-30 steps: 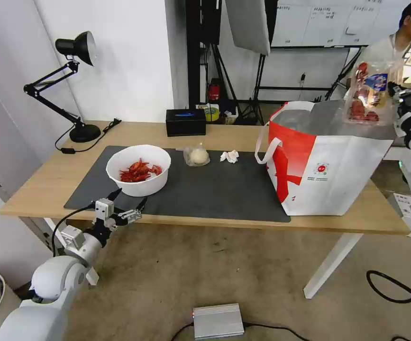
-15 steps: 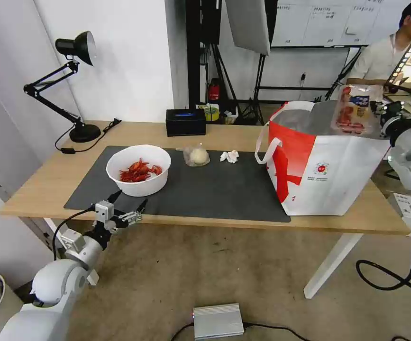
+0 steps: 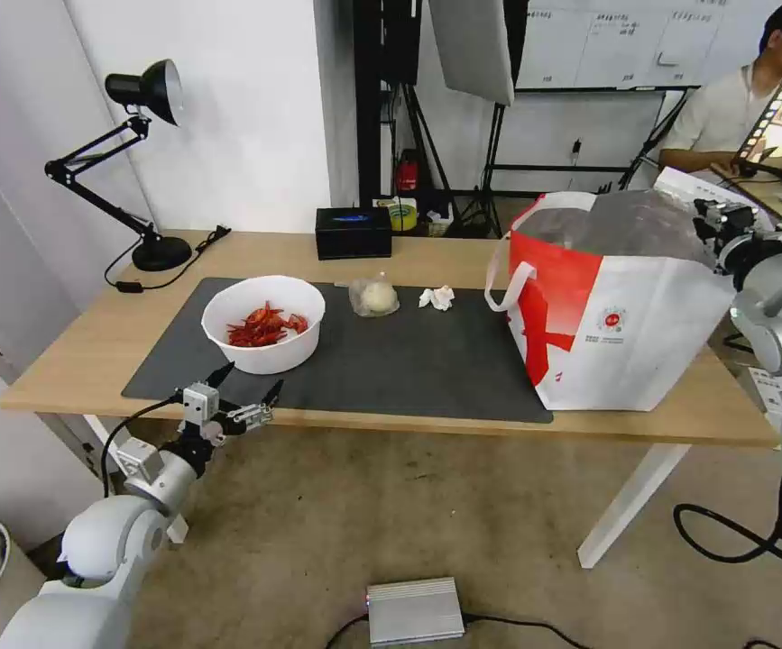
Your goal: Pick up the trash from the table and place it into the takeout bag.
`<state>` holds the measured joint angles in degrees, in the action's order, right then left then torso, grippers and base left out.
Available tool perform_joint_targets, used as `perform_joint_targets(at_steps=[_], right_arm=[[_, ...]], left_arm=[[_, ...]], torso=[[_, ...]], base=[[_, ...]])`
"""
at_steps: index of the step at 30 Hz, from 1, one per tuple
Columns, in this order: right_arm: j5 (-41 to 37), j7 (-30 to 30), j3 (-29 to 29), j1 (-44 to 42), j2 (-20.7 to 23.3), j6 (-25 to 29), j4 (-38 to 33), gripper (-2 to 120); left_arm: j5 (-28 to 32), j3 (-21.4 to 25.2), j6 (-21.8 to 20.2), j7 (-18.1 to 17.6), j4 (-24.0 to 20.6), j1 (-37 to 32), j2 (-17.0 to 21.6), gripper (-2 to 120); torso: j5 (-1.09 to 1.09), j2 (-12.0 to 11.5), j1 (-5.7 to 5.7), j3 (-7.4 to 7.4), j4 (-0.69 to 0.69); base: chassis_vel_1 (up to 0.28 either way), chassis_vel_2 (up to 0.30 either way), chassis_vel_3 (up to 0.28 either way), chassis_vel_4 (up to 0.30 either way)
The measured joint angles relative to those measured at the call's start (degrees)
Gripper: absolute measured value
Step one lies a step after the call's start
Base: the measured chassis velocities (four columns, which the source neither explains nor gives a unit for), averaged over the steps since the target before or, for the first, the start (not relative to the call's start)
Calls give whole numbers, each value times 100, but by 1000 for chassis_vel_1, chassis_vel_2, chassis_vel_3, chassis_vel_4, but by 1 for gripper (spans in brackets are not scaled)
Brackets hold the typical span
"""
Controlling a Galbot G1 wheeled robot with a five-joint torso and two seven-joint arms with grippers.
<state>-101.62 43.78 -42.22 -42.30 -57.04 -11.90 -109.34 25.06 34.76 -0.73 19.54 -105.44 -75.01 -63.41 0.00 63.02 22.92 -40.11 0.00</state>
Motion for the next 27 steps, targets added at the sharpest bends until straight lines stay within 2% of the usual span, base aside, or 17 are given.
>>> perform_joint_targets(at_steps=[1, 4, 9, 11, 12, 14, 15, 17, 23, 27], right_arm=[[0, 0, 0, 0, 0, 0, 0, 48], [95, -335, -4, -99, -8, 2, -111, 63], [271, -832, 9, -235, -8, 13, -253, 75], [665, -1370, 79, -406, -22, 42, -419, 88], [665, -1370, 79, -406, -22, 42, -419, 88], [981, -1746, 134, -538, -36, 55, -526, 96], [981, -1746, 134, -538, -36, 55, -526, 96], [1337, -2288, 208, -697, -45, 55, -645, 100], [1756, -2996, 357, -888, -94, 127, -864, 100], [2415, -3607, 584, -1179, -168, 220, -1082, 100]], left_arm=[[0, 0, 0, 0, 0, 0, 0, 100], [-15, 5, 0, -4, -8, -36, -45, 100], [-16, 20, 2, -5, -17, -45, -52, 100], [-18, 32, 9, -5, -18, -49, -63, 100], [-18, 32, 9, -5, -18, -49, -63, 100], [-23, 40, 11, -5, -29, -68, -84, 100], [-23, 40, 11, -5, -29, -68, -84, 100], [-35, 46, 12, -5, -59, -100, -100, 100], [-51, 51, 17, -5, -74, -125, -130, 100], [-84, 59, 33, -5, -93, -159, -183, 100]], torso=[[0, 0, 0, 0, 0], [0, 0, 0, 0, 0], [0, 0, 0, 0, 0], [0, 0, -1, 1, 0], [0, 0, -1, 1, 0], [0, 0, 0, 0, 0], [0, 0, 0, 0, 0], [0, 0, -1, 0, 0], [0, 0, 0, 0, 0], [0, 1, -1, 0, 0]], base=[[0, 0, 0, 0], [0, 0, 0, 0], [0, 0, 0, 0], [0, 0, 0, 0], [0, 0, 0, 0], [0, 0, 0, 0], [0, 0, 0, 0], [0, 0, 0, 0], [0, 0, 0, 0], [0, 0, 0, 0]])
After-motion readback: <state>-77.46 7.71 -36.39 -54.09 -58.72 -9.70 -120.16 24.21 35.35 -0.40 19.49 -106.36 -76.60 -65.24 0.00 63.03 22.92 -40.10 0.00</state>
